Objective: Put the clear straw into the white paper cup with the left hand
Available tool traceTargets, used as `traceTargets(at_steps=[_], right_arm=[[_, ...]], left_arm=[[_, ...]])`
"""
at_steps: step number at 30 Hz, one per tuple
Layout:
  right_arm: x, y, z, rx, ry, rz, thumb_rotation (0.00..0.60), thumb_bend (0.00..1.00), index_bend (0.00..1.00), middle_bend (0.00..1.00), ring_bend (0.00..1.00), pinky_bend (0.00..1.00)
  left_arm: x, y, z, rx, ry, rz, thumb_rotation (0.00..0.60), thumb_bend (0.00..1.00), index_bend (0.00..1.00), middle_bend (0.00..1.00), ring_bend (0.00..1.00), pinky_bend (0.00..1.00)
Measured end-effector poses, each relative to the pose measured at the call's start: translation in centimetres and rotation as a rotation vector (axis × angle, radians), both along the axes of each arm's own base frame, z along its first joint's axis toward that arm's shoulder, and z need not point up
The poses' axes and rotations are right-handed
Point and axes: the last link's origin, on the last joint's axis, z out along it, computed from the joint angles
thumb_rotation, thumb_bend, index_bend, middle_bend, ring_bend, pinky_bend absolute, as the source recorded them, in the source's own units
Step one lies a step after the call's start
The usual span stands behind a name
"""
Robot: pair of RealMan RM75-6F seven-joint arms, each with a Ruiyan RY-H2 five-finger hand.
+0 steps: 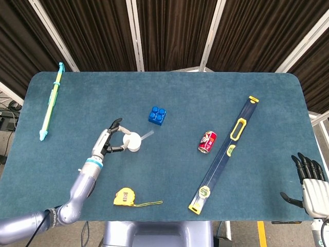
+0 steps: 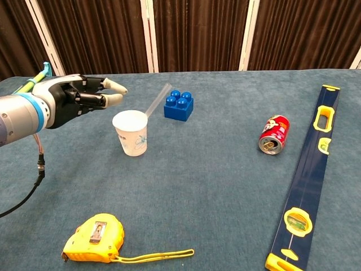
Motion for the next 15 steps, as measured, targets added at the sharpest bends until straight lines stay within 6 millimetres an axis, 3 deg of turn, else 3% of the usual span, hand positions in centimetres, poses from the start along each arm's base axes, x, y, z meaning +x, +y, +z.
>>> traceTargets(at_steps=[9, 15], right_arm=[[0.0, 0.0, 0.0, -0.001, 0.0, -0.001, 0.6, 0.09, 0.0, 0.0, 0.0, 0.0], [0.0, 0.0, 0.0, -0.002, 0.003, -0.001, 0.6, 0.09, 0.0, 0.0, 0.0, 0.0]], left_arm=[[-0.5, -0.3, 1.5, 0.051, 0.077, -0.072, 0.6, 0.41, 0.35, 0.0, 0.0, 0.0], [-1.4, -1.2, 3.3, 0.15, 0.36, -0.259, 0.6, 0.06, 0.2, 0.0, 0.0, 0.0]])
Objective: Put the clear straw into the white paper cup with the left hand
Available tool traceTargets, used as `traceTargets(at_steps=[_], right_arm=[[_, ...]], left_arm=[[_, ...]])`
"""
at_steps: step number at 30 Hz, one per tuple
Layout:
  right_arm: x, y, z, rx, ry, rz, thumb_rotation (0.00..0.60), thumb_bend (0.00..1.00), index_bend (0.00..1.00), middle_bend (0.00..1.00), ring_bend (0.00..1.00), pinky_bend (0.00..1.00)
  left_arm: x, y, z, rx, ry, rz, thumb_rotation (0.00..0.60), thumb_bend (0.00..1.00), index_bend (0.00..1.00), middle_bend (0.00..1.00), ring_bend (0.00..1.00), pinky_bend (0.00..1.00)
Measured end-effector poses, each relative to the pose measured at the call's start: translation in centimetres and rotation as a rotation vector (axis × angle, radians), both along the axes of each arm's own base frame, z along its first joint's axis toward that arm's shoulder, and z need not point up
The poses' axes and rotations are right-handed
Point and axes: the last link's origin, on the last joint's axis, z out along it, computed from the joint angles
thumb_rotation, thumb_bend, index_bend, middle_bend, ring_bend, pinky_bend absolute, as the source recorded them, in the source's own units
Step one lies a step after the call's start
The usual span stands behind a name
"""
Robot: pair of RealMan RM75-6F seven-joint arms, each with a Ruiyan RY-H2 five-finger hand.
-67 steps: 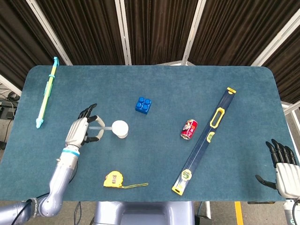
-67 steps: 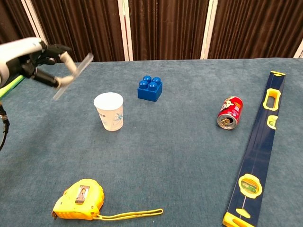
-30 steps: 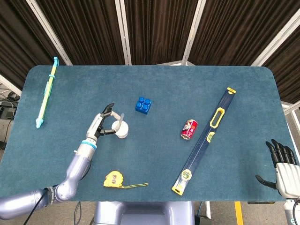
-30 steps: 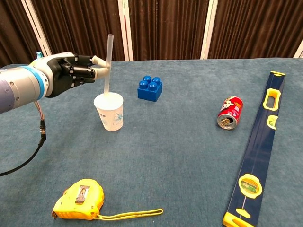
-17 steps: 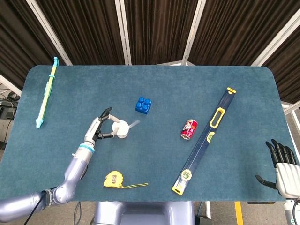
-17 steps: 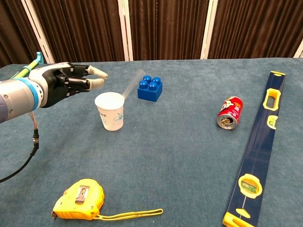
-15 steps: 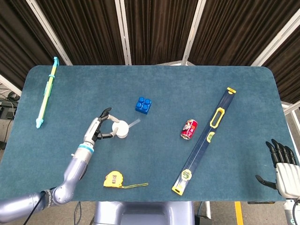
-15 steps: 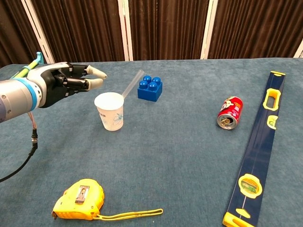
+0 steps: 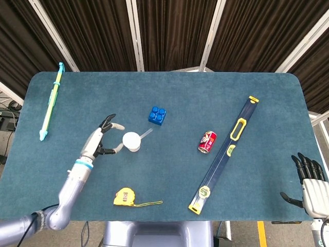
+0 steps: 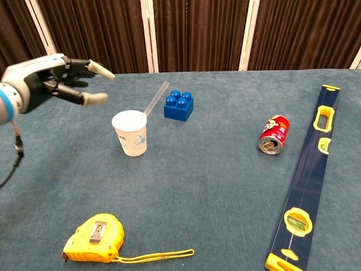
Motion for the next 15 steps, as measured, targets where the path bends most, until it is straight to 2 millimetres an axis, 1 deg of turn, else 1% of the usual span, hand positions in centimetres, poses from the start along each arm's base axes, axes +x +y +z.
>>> traceTargets(at_steps=[2, 4, 11, 15], right_arm=[[0.0, 0.0, 0.0, -0.001, 0.002, 0.0, 0.6, 0.09, 0.0, 0.0, 0.0, 0.0], [0.0, 0.0, 0.0, -0.002, 0.003, 0.0, 0.6, 0.09, 0.0, 0.0, 0.0, 0.0], [0.1, 0.0, 0.0, -0.003, 0.004, -0.001, 0.6, 0.09, 0.0, 0.0, 0.0, 0.0], [0.1, 0.1, 0.0, -0.001, 0.0, 0.0, 0.6, 0.09, 0.0, 0.0, 0.0, 0.0]], left_arm=[[-0.5, -0.4, 0.5, 0.023, 0.111, -0.052, 0.6, 0.04, 0.14, 0.0, 0.0, 0.0], [-1.2, -1.0, 1.1, 0.042, 0.242, -0.095, 0.6, 0.04, 0.11, 0.0, 0.0, 0.0], [-3.7, -3.7, 3.4, 0.1, 0.646, -0.18, 0.6, 0.04, 0.09, 0.0, 0.0, 0.0], [-6.1, -6.2, 5.0, 0.157, 0.828, -0.175, 0.6, 0.04, 0.08, 0.0, 0.0, 0.0]])
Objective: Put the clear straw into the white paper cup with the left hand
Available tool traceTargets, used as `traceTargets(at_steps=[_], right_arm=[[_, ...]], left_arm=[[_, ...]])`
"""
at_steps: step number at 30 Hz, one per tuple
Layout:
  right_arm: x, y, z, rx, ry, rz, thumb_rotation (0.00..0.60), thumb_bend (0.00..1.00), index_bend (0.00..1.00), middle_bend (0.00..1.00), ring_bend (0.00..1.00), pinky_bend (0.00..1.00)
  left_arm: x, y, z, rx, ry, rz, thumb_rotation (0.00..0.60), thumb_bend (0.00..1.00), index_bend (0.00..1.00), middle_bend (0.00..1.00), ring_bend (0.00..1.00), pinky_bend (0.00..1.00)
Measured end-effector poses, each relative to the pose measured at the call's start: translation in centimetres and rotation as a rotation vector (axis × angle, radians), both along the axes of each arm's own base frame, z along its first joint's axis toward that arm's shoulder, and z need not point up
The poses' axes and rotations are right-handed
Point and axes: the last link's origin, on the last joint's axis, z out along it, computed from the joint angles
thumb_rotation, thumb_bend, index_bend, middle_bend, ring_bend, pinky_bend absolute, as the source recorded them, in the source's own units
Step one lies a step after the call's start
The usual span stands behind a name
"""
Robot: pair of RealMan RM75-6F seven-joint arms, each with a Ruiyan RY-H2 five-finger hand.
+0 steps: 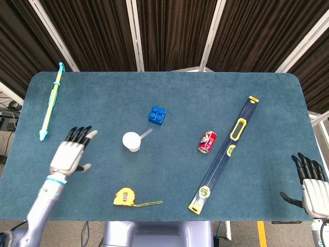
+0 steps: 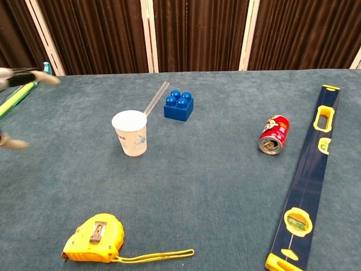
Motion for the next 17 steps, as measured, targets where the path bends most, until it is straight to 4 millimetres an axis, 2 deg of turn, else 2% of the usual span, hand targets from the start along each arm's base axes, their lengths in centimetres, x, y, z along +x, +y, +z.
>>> traceTargets(at_steps=[3, 6, 17], right_arm=[[0.0, 0.0, 0.0, 0.003, -0.004, 0.001, 0.6, 0.09, 0.0, 0.0, 0.0, 0.0], [0.0, 0.0, 0.0, 0.006, -0.005, 0.001, 0.6, 0.09, 0.0, 0.0, 0.0, 0.0], [0.1, -0.1, 0.0, 0.005, 0.0, -0.002, 0.6, 0.09, 0.0, 0.0, 0.0, 0.0]], left_arm=[[-1.7, -1.6, 1.0, 0.029, 0.044, 0.027, 0.6, 0.04, 0.05, 0.0, 0.0, 0.0], [-2.4, -2.3, 1.8, 0.047, 0.059, 0.02, 0.6, 0.04, 0.03, 0.0, 0.0, 0.0], [-3.0, -3.0, 2.4, 0.083, 0.072, -0.082, 0.6, 0.04, 0.03, 0.0, 0.0, 0.0]])
